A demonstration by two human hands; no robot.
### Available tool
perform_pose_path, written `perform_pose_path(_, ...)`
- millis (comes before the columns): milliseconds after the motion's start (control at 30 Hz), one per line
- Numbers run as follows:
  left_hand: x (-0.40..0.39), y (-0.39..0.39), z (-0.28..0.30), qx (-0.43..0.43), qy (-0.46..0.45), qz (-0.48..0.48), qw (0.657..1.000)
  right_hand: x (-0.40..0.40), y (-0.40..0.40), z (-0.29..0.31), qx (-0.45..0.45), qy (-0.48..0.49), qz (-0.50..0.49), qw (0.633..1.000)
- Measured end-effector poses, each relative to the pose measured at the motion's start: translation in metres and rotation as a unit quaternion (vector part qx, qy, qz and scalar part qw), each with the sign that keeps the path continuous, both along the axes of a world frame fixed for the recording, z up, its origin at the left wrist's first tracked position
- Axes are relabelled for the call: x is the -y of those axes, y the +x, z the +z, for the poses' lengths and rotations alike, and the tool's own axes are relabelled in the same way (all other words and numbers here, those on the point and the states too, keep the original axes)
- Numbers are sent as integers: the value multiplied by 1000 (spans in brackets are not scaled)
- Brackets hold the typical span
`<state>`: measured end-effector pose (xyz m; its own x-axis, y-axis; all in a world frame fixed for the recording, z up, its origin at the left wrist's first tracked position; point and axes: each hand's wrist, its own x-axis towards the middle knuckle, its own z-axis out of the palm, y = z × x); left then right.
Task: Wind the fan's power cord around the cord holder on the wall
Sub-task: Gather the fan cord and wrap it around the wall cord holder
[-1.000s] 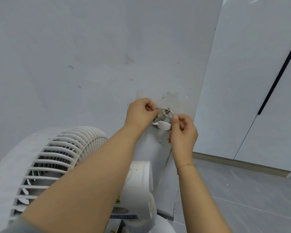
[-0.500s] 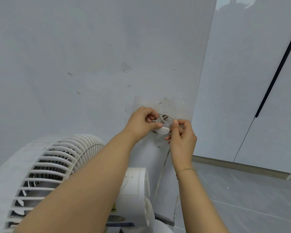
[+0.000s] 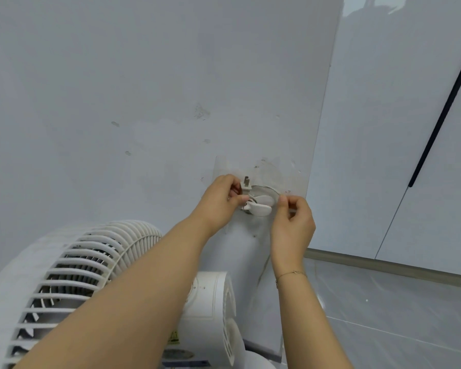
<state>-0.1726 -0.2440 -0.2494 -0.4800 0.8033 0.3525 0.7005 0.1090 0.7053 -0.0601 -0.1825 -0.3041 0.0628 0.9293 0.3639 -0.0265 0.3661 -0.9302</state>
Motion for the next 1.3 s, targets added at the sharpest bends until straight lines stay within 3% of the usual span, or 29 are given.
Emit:
perform_pose_path(300,-5,-1,0,23,11,34,999,10,0,-55,30,-100,122,987)
perform_pose_path(433,-4,-4,0,47,15,46,998,30,-2,-65,-82,-248,271,926)
perform_pose_path(567,4,-11,-1,67,-28,77,994,41,9,-74,-62,-294,387,872)
perform_pose_path(700,11,-18,-9,88,-159,84,980,34,15,-66,9,-281,364,888)
perform_pose_path(800,12,-20,-10,108,-226,97,963,30,12,-55,14,-260,329,908)
perform_pose_path(1000,15,-15,-7,145,-263,51,952,13,9,-29,-72,-231,285,928)
perform_pose_path(1133,15,-16,-5,156,-246,55,955,14,13,-40,-16,-256,280,925)
perform_pose_path(1300,15,-9,-6,176,-260,20,949,23,13,-50,35,-309,323,894)
